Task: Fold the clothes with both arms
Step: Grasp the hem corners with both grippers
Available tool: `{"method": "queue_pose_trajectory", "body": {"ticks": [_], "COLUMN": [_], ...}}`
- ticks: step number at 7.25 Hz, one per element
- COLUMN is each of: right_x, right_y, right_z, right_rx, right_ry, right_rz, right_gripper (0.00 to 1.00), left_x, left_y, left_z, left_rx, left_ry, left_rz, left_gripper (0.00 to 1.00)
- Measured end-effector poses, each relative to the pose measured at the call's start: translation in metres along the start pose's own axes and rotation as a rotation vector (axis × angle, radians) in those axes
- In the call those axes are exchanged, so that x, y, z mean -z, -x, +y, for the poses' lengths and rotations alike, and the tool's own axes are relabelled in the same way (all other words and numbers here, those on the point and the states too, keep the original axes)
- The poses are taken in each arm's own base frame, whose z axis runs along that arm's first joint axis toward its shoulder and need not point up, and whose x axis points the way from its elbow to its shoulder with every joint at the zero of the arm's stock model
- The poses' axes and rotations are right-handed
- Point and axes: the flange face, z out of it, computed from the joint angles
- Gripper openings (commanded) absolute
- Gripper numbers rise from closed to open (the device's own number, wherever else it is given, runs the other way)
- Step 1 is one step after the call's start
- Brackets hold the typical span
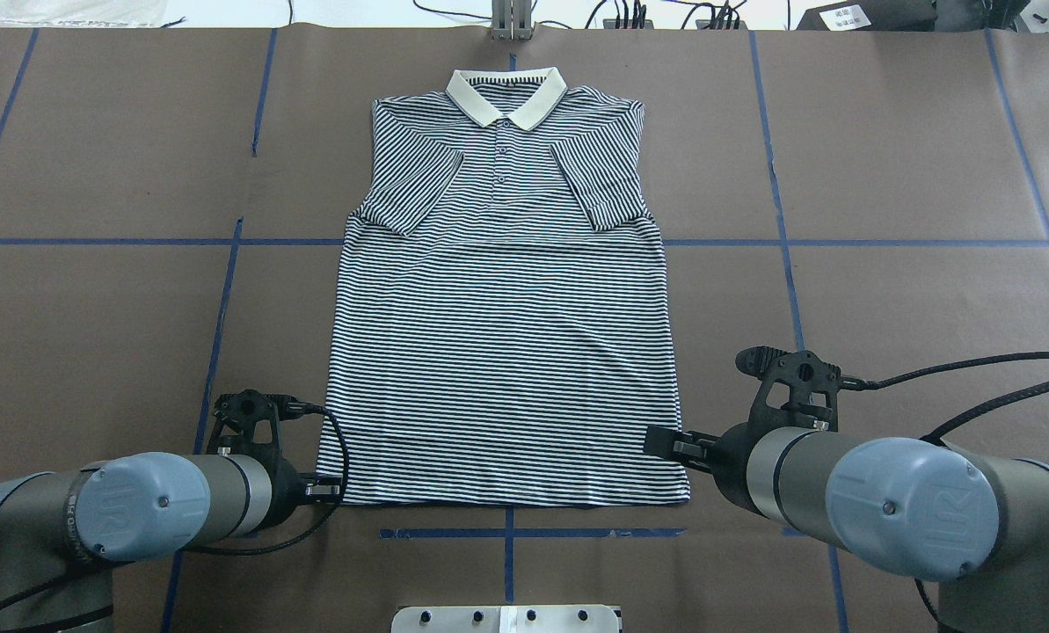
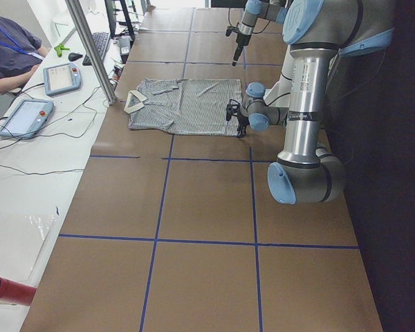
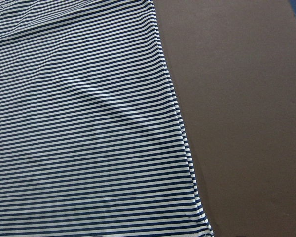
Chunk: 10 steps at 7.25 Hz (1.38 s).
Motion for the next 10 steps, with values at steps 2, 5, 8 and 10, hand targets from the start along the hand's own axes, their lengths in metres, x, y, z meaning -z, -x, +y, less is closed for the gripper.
{"method": "queue_pose_trajectory", "body": {"ticks": [2, 5, 8, 10], "right_x": [0.0, 0.0, -0.013, -0.043], "right_y": [0.0, 0.0, -0.004, -0.012], "right_z": [0.0, 0.0, 0.004, 0.022], "right_rx": [-0.001, -0.001, -0.012, -0.031], "right_ry": [0.0, 0.0, -0.005, -0.034], "right_rz": [0.0, 0.0, 0.026, 0.075], "right_gripper": [0.92, 0.92, 0.66, 0.6], "left_x": [-0.001, -0.001, 0.002, 0.005], "left_y": [0.0, 0.002, 0.0, -0.003], "left_z": [0.0, 0.0, 0.0, -0.001], "left_rx": [0.0, 0.0, -0.003, -0.005], "left_ry": [0.0, 0.0, -0.003, -0.005], "left_rz": [-0.001, -0.003, 0.002, 0.01], "left_gripper": [0.2, 0.0, 0.0, 0.0]}}
